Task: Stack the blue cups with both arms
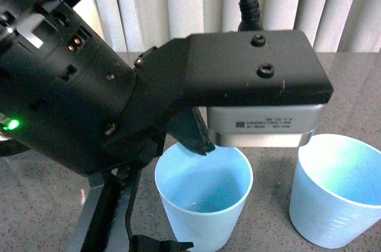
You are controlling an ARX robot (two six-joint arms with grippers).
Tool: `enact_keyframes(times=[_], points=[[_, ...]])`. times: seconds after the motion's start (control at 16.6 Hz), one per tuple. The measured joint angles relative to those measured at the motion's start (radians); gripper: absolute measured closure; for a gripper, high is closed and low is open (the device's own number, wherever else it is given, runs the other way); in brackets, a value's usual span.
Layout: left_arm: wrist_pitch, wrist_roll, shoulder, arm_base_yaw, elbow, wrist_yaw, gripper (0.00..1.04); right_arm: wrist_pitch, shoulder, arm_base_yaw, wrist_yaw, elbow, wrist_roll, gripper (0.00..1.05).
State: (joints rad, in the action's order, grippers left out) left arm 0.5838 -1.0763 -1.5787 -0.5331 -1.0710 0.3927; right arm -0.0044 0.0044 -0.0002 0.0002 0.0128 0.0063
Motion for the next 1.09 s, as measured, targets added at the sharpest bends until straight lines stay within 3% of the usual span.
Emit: enact_keyframes(times=[0.3,0.36,0.42,0.48,0.6,0.72,0.84,0.9,0.96,1.09], points=[[0.03,0.01,0.043,0.014,-0.013,0.053,0.07,0.0,0.0,0.0,0.0,0.0,0.0,0.07],[0.034,0.041,0.067,0.045,-0.048,0.123,0.07,0.0,0.0,0.0,0.0,0.0,0.0,0.07],[-0.05,0.146,0.089,0.121,-0.101,0.227,0.07,0.0,0.0,0.0,0.0,0.0,0.0,0.07],[-0.233,0.302,0.116,0.2,-0.111,0.302,0.07,0.0,0.0,0.0,0.0,0.0,0.0,0.07],[-0.479,0.554,0.13,0.288,-0.111,0.322,0.07,0.0,0.0,0.0,0.0,0.0,0.0,0.07],[-0.666,0.804,0.18,0.364,-0.062,0.259,0.07,0.0,0.0,0.0,0.0,0.0,0.0,0.07],[-0.771,0.945,0.266,0.406,0.018,0.211,0.07,0.0,0.0,0.0,0.0,0.0,0.0,0.07],[-0.838,0.993,0.332,0.398,0.08,0.051,0.12,0.0,0.0,0.0,0.0,0.0,0.0,0.07],[-0.87,1.024,0.418,0.406,0.17,-0.17,0.23,0.0,0.0,0.0,0.0,0.0,0.0,0.07],[-0.911,1.054,0.607,0.474,0.398,-0.438,0.47,0.0,0.0,0.0,0.0,0.0,0.0,0.07]])
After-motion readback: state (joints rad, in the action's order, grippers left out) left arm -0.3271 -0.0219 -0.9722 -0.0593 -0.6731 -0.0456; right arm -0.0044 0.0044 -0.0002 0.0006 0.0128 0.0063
